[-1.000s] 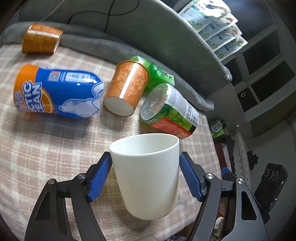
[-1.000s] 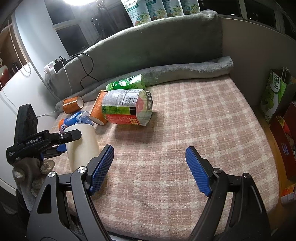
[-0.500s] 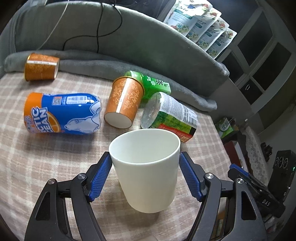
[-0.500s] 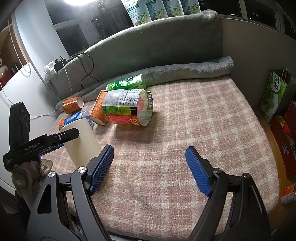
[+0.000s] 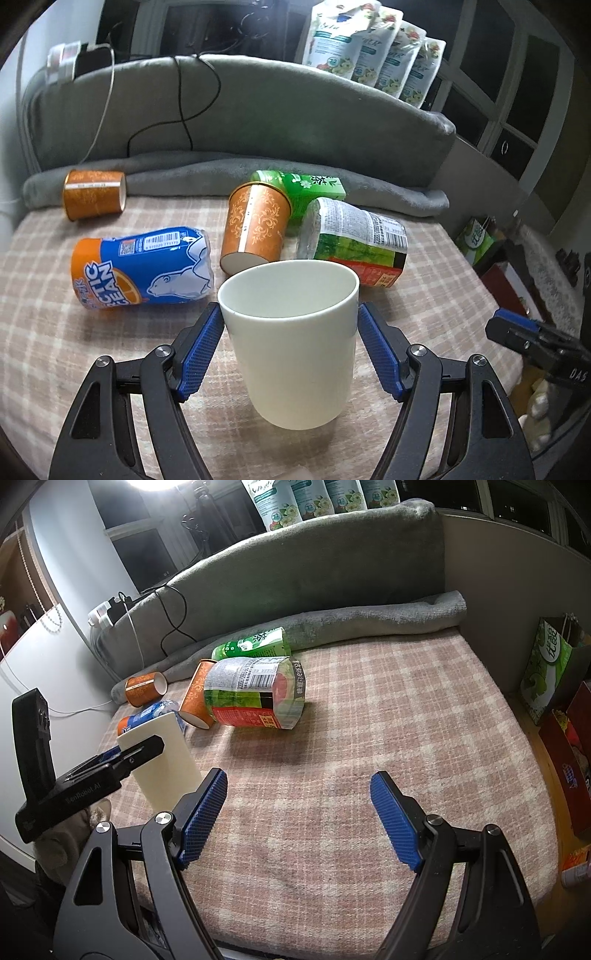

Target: Flip cup upright

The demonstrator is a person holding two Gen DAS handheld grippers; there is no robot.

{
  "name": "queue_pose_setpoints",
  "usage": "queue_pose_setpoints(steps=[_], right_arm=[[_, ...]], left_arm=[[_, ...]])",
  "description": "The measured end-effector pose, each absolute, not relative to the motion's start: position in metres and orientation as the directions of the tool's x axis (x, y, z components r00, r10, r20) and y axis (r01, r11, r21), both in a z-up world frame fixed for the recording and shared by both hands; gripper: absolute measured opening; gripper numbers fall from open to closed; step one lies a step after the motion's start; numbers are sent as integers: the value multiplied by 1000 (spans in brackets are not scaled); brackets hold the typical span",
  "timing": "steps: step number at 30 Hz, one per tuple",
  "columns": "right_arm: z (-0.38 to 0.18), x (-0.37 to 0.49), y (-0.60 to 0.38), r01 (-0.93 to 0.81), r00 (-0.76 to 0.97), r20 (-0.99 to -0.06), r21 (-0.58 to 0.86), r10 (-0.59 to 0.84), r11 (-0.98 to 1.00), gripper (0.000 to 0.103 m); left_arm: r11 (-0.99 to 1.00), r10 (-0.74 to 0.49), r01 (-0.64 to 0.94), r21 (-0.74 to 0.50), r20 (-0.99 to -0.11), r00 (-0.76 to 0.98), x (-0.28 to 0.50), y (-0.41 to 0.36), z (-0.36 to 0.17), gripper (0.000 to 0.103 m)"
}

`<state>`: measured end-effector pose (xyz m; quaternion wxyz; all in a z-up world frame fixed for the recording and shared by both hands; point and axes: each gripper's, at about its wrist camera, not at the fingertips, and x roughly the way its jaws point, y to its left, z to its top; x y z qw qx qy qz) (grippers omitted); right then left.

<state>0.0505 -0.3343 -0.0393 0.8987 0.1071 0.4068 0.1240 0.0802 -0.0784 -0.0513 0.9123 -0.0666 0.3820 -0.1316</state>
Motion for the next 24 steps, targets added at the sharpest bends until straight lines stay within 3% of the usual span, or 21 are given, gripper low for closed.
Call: queue_pose_setpoints(steps=[8,24], right_arm=[[-37,49,-333,-137,639,-703,294,311,946,83],[-32,42,-327,-151,645,-695,291,318,945,83]], left_arm=[[962,-273,208,-178,-673,687,72,-84,-50,74],[951,-308,230,-205,-677,669,53,-79,-46,74]])
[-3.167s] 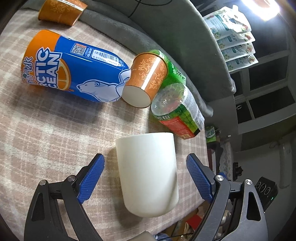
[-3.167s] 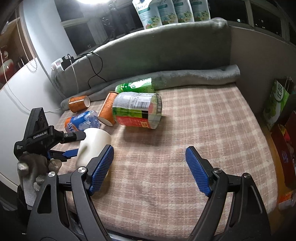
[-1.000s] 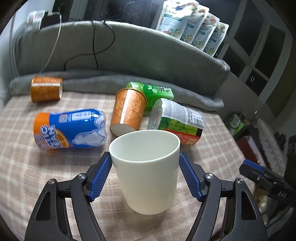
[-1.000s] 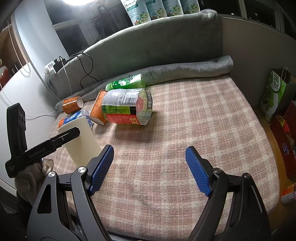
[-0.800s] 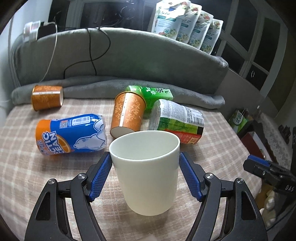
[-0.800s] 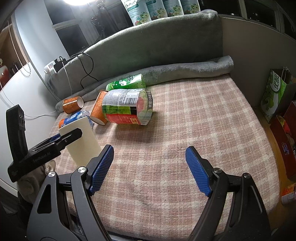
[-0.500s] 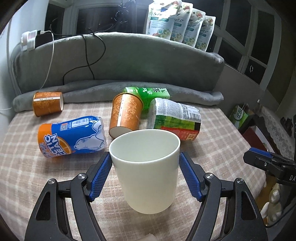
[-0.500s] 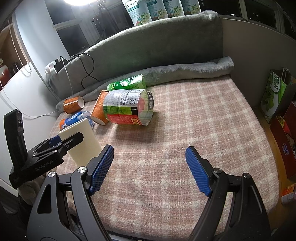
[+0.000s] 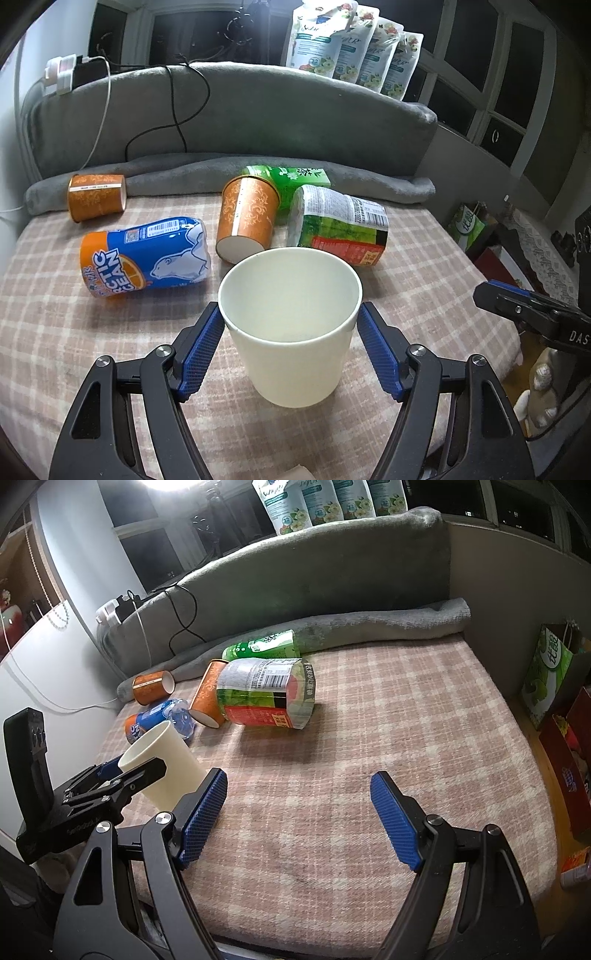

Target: Flip cup upright

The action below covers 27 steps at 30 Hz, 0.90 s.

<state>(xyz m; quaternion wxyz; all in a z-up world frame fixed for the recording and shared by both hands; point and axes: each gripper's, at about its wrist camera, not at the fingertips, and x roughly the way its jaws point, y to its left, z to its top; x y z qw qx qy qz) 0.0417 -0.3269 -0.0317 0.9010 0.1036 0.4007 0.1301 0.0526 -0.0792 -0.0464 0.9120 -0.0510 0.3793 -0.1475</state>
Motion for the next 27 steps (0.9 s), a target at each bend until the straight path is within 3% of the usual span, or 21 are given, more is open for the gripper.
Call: queue_pose_setpoints(steps=[27], right_arm=[[-16,24,-321,-177,679,-655,293,332,940,83]], left_arm=[[921,-389,289,-262,-674,628,18,-67,-39,80]])
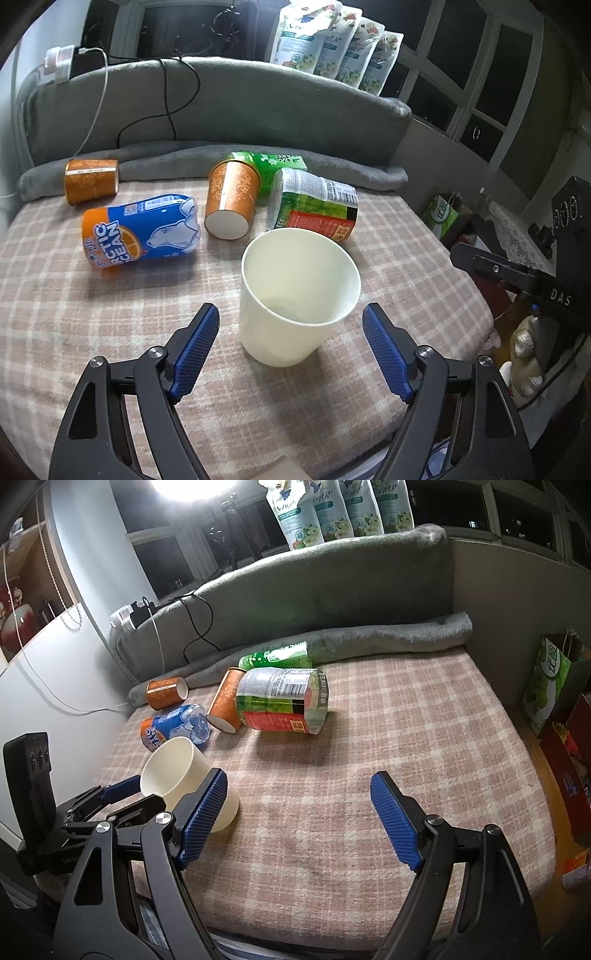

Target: Flip cup upright

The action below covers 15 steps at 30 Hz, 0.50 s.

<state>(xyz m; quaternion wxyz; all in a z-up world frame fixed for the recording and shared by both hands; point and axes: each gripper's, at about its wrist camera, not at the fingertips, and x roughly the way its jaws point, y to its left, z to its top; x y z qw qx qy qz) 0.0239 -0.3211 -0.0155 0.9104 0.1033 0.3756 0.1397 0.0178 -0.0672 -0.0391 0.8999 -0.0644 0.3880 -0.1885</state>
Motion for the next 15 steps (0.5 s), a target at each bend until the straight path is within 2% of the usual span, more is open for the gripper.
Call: queue_pose_setpoints(steps=[9,12,15], right_arm=[[-8,14,-310,-189,730,-617,232,294,954,83],[-6,10,-306,-189,751,-600,206,277,960,90],[-4,5,-301,-190,776,-579,164,250,968,91]], left_arm=[[933,-359,273,-235,-636,683,-9,-48,-24,80],[950,-312,224,-219,-599,737,-18,-33,-15,80],[968,-243,160,-194,-555,795,-26,-18,-4,80]])
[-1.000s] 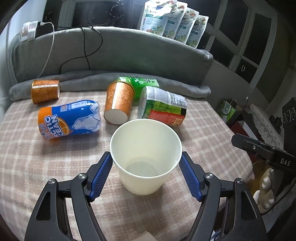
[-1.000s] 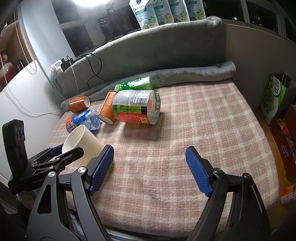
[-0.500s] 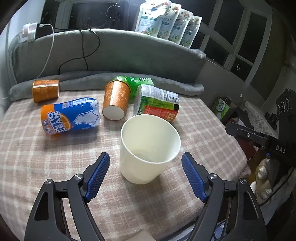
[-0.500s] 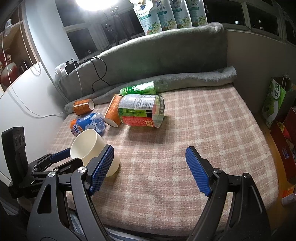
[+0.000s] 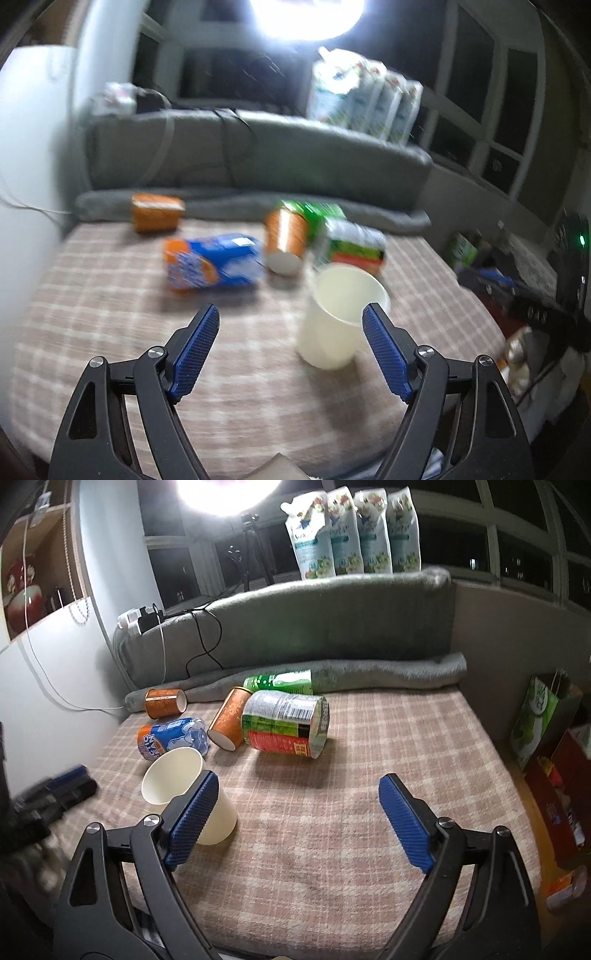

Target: Flip cup upright

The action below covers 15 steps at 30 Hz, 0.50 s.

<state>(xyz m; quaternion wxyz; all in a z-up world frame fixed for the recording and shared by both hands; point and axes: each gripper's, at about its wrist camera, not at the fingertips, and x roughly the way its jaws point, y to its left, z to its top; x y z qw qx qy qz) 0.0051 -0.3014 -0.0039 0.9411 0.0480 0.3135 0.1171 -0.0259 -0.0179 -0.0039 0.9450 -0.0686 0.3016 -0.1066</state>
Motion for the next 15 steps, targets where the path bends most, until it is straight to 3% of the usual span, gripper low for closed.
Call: queue_pose_setpoints(steps=[6,15], right_arm=[[0,-6,-288,-187,829,-525,61,191,981,95],[1,-16,-275,-163,860,-488,10,147,987,103]], left_arm=[[996,-72,38,-86,-448,891,-41,-5,15,82],[998,-37,12,-60,-422,906,-47,-3,20,82]])
